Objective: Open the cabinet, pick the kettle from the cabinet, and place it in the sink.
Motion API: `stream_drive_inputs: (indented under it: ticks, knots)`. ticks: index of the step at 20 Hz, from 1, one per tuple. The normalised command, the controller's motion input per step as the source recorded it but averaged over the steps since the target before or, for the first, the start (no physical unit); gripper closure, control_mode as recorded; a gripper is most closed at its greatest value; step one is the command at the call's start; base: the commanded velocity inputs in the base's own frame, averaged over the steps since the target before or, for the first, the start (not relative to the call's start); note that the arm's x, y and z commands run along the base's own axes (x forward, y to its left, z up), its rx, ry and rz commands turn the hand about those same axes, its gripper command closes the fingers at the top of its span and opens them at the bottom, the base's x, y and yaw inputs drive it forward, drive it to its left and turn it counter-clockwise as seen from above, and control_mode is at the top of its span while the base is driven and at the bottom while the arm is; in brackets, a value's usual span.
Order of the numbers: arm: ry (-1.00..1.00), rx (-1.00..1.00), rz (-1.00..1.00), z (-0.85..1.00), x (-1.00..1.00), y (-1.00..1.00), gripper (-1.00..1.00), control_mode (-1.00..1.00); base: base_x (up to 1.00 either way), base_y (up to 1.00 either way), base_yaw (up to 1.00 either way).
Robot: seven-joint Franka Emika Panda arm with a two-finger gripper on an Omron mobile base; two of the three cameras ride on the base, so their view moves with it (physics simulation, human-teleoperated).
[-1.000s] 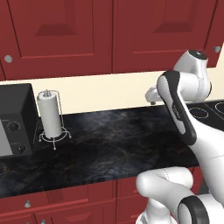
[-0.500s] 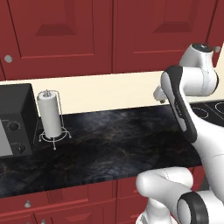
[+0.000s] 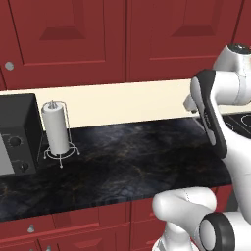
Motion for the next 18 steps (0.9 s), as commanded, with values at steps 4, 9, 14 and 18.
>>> stream_drive_inputs:
  ticks: [4, 9, 14, 18]
  knots:
    - [-0.1, 0.0, 0.0, 0.12, -0.11, -0.33, -1.0, -1.0, 0.0, 0.0, 0.0]
    - [-0.15, 0.0, -0.08, 0.1, -0.09, -0.32, -1.0, -1.0, 0.0, 0.0, 0.0]
    - [-0.2, 0.0, -0.11, 0.09, -0.05, -0.33, -1.0, -1.0, 0.0, 0.0, 0.0]
    - [-0.14, 0.0, -0.07, 0.12, -0.02, -0.34, -1.0, -1.0, 0.0, 0.0, 0.0]
